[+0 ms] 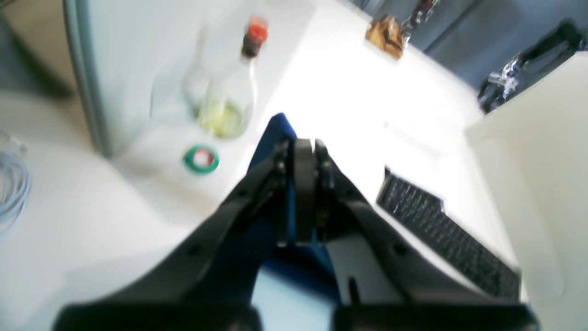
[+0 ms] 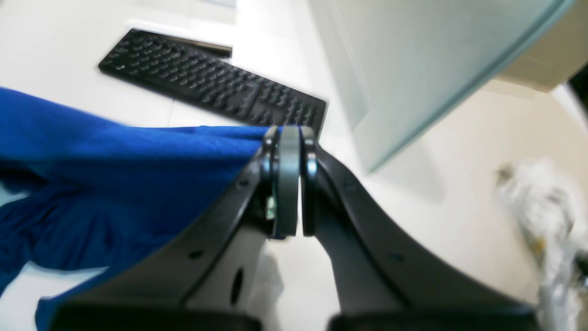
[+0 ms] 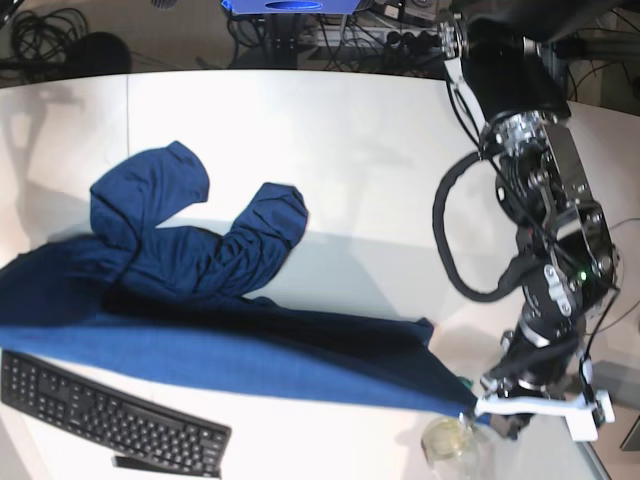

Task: Layout the t-shirt on the table in an organized manner, then fold the t-shirt properly
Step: 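Drag the held shirt edge with the left gripper across the table toward the keyboard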

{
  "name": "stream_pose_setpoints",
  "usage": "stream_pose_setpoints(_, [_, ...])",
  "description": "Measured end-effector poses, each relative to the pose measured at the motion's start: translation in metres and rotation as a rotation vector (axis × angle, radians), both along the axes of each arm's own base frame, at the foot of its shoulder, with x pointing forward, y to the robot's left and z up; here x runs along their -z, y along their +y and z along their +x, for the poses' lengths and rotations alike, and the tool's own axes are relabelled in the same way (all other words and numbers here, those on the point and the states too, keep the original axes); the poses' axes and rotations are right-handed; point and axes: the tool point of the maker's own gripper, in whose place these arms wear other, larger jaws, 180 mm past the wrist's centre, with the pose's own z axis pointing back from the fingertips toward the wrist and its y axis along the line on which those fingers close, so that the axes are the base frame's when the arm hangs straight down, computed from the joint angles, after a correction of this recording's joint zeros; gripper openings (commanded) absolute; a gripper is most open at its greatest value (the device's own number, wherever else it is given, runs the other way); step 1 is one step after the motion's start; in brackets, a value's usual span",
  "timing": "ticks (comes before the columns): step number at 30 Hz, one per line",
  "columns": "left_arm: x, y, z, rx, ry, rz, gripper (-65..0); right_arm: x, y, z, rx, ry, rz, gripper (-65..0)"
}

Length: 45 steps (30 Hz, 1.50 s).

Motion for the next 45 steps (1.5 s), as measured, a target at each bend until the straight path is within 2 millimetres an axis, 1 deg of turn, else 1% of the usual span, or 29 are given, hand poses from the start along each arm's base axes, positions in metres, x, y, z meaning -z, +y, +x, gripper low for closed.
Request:
stream_pose_setpoints(2, [0.019, 0.002, -0.012, -0.005, 0.041, -0.01, -65.0, 0.017, -0.005, -0.015, 0.047, 0.037, 0.031, -64.8])
stream_pose_setpoints(3, [0.034, 0.001, -0.021, 0.003, 0.077, -0.035, -65.0, 0.027, -0.007, -0.023, 0.07, 0.056, 0.052, -64.8])
stream_pose_setpoints(5, [0.059, 0.0, -0.038, 0.014, 0.134, -0.127, -65.0, 0.041, -0.011, -0.04, 0.11, 0.079, 0.085, -64.8])
stream_pose_setpoints(6, [0.07, 0.004, -0.047, 0.0, 0.164, -0.16, -65.0, 0.049, -0.012, -0.048, 0.134, 0.093, 0.1, -64.8])
stream_pose_setpoints(9, [0.091, 0.013, -0.07, -0.022, 0.202, -0.278, -65.0, 0.069, -0.013, -0.071, 0.194, 0.132, 0.152, -64.8])
stream_pose_setpoints(11, [0.098, 0.016, -0.078, -0.028, 0.217, -0.325, -65.0, 0.075, -0.011, -0.075, 0.203, 0.144, 0.169, -64.8])
stream_pose_setpoints(12, [0.099, 0.018, -0.079, -0.034, 0.219, -0.324, -65.0, 0.074, -0.011, -0.073, 0.201, 0.139, 0.17, -64.8])
stream_pose_setpoints(15, [0.088, 0.019, -0.071, -0.033, 0.185, -0.325, -65.0, 0.063, -0.007, -0.055, 0.173, 0.1, 0.163, -64.8])
stream_pose_setpoints(17, [0.075, 0.017, -0.059, -0.018, 0.145, -0.329, -65.0, 0.048, -0.009, -0.042, 0.143, 0.073, 0.135, -64.8])
stream_pose_setpoints(20, [0.049, 0.017, -0.036, -0.007, 0.071, -0.334, -65.0, 0.013, -0.018, -0.017, 0.136, -0.022, 0.092, -64.8])
stream_pose_setpoints(22, [0.035, 0.021, -0.017, -0.02, 0.039, -0.324, -65.0, -0.002, -0.014, 0.01, 0.085, -0.042, 0.072, -64.8])
stream_pose_setpoints(24, [0.018, 0.023, 0.01, -0.052, 0.007, -0.265, -65.0, -0.012, -0.002, 0.049, -0.015, -0.046, 0.078, -64.8])
stream_pose_setpoints(25, [0.013, 0.018, 0.027, -0.054, 0.007, -0.226, -65.0, -0.015, 0.002, 0.073, -0.053, -0.051, 0.097, -64.5])
stream_pose_setpoints(26, [0.011, 0.009, 0.048, -0.049, 0.021, -0.194, -65.0, -0.014, 0.001, 0.095, -0.073, -0.044, 0.111, -64.2])
stream_pose_setpoints(28, [0.004, -0.015, 0.094, -0.029, 0.019, -0.088, -65.0, -0.006, -0.008, 0.135, -0.056, 0.0, 0.127, -64.2])
stream_pose_setpoints(29, [0.006, -0.027, 0.111, -0.019, 0.019, -0.053, -65.0, 0.001, -0.012, 0.149, -0.037, 0.03, 0.127, -64.2])
stream_pose_setpoints(30, [-0.001, -0.038, 0.127, -0.008, -0.009, 0.017, -65.0, 0.006, -0.015, 0.161, -0.032, 0.059, 0.131, -64.2])
stream_pose_setpoints(31, [-0.002, -0.053, 0.137, 0.014, -0.026, 0.065, -65.0, 0.011, -0.017, 0.166, -0.024, 0.094, 0.122, -64.2])
stream_pose_setpoints(32, [0.001, -0.064, 0.142, 0.038, -0.029, 0.097, -65.0, 0.015, -0.016, 0.166, -0.021, 0.111, 0.119, -64.1])
stream_pose_setpoints(33, [0.007, -0.074, 0.142, 0.061, -0.025, 0.123, -65.0, 0.021, -0.017, 0.162, -0.011, 0.135, 0.119, -63.6])
stream_pose_setpoints(34, [0.015, -0.083, 0.139, 0.083, -0.011, 0.132, -65.0, 0.032, -0.019, 0.153, 0.006, 0.176, 0.117, -61.1])
stream_pose_setpoints(35, [0.026, -0.087, 0.133, 0.09, 0.0, 0.147, -65.0, 0.046, -0.018, 0.14, 0.022, 0.216, 0.121, -55.7])
stream_pose_setpoints(37, [0.053, -0.086, 0.118, 0.087, 0.047, 0.134, -65.0, 0.085, -0.01, 0.109, 0.033, 0.356, 0.13, -39.8])
stream_pose_setpoints(38, [0.065, -0.083, 0.108, 0.078, 0.067, 0.126, -65.0, 0.104, -0.005, 0.093, 0.041, 0.416, 0.133, -30.3])
stream_pose_setpoints(39, [0.071, -0.084, 0.098, 0.079, 0.077, 0.121, -65.0, 0.12, 0.004, 0.08, 0.037, 0.444, 0.157, -21.0])
stream_pose_setpoints(41, [0.07, -0.084, 0.085, 0.08, 0.054, 0.115, -65.0, 0.143, 0.023, 0.058, 0.027, 0.464, 0.204, -7.4])
stream_pose_setpoints(42, [0.065, -0.085, 0.082, 0.081, 0.036, 0.114, -65.0, 0.154, 0.032, 0.046, 0.037, 0.472, 0.236, -5.0])
stream_pose_setpoints(44, [0.055, -0.082, 0.078, 0.074, 0.001, 0.114, -65.0, 0.181, 0.057, 0.019, 0.055, 0.508, 0.303, -5.4])
stream_pose_setpoints(45, [0.048, -0.082, 0.075, 0.072, -0.021, 0.113, -65.0, 0.196, 0.074, 0.005, 0.043, 0.543, 0.337, -6.8])
